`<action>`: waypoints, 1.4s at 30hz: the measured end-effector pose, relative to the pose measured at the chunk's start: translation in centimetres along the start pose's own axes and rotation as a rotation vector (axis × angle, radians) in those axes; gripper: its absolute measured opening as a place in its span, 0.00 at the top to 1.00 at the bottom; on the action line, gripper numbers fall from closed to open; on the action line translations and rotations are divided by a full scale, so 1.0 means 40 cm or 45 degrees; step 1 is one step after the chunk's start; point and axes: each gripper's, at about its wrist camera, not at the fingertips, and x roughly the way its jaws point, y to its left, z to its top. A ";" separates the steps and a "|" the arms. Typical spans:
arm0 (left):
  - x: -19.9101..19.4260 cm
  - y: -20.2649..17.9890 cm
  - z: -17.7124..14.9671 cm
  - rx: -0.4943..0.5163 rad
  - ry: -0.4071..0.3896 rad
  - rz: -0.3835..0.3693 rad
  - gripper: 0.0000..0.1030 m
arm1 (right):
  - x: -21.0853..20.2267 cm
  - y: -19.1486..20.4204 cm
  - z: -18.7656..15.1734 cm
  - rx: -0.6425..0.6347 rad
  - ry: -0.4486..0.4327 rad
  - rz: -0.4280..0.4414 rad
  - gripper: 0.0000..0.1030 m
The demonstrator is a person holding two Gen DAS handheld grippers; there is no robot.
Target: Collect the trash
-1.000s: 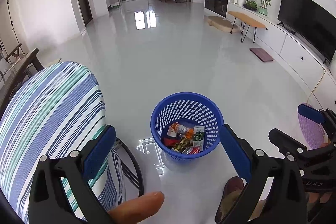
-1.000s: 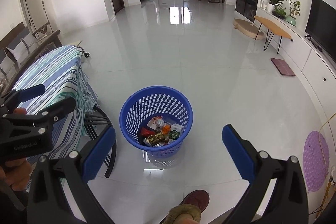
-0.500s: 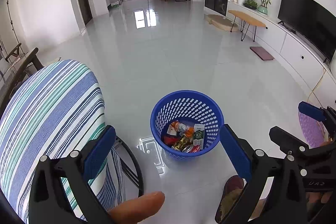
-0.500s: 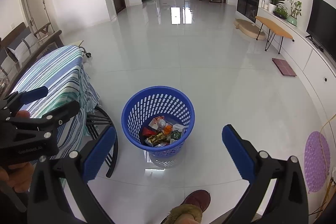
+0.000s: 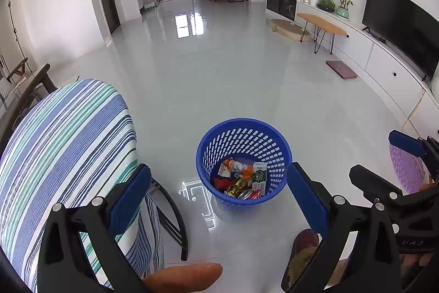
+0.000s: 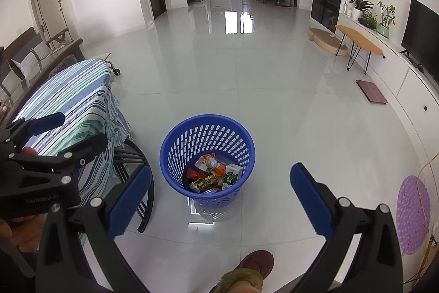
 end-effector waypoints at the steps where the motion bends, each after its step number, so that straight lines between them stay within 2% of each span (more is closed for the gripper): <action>1: 0.000 0.000 0.000 -0.001 0.000 0.000 0.05 | 0.000 -0.001 0.000 -0.001 0.000 -0.001 0.05; 42: 0.002 0.017 -0.020 -0.009 -0.009 0.016 0.05 | -0.004 -0.007 -0.007 0.008 -0.001 -0.010 0.05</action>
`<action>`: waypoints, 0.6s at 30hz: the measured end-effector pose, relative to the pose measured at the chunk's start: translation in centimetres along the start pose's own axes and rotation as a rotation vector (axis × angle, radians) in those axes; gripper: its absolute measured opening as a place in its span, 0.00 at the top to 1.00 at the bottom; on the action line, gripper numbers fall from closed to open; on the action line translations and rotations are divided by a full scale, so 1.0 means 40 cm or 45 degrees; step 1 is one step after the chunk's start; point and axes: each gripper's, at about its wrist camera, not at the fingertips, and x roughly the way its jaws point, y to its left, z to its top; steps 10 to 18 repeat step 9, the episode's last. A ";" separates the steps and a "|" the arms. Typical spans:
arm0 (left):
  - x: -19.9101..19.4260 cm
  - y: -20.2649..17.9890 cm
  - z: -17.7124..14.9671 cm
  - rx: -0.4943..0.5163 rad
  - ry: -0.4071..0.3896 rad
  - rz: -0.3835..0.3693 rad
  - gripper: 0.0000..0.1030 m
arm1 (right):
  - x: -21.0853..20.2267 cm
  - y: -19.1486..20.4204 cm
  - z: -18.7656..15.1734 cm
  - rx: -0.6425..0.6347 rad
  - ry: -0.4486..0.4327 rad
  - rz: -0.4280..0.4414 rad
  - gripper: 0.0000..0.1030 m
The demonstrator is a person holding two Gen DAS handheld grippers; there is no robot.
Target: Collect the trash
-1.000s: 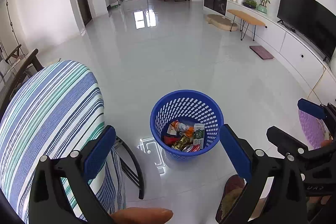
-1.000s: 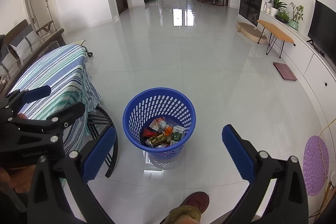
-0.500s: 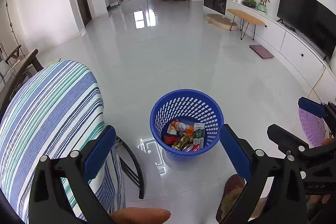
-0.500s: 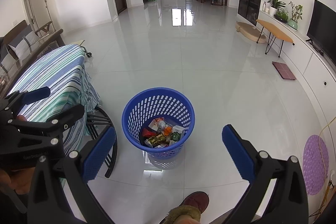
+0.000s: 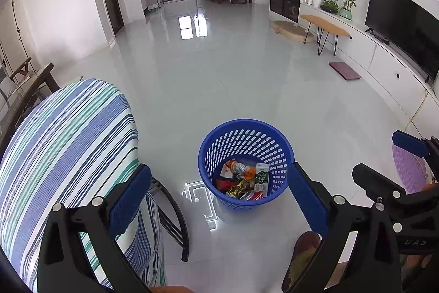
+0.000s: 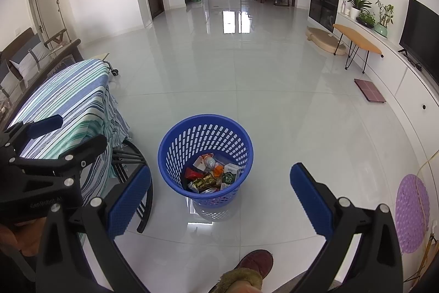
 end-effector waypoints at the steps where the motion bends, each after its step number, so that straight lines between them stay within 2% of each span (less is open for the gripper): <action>1: -0.001 0.000 0.001 -0.001 0.001 0.001 0.05 | 0.000 -0.001 -0.001 0.002 0.000 -0.001 0.05; 4: 0.002 0.004 0.003 -0.010 0.012 0.008 0.05 | -0.001 -0.005 -0.002 0.008 0.001 -0.005 0.05; 6: 0.005 0.001 0.007 -0.006 0.034 -0.022 0.05 | -0.002 -0.004 -0.002 0.011 0.000 -0.009 0.05; 18: 0.007 -0.001 0.007 0.007 0.031 -0.012 0.05 | -0.003 -0.002 -0.002 0.012 0.000 -0.007 0.05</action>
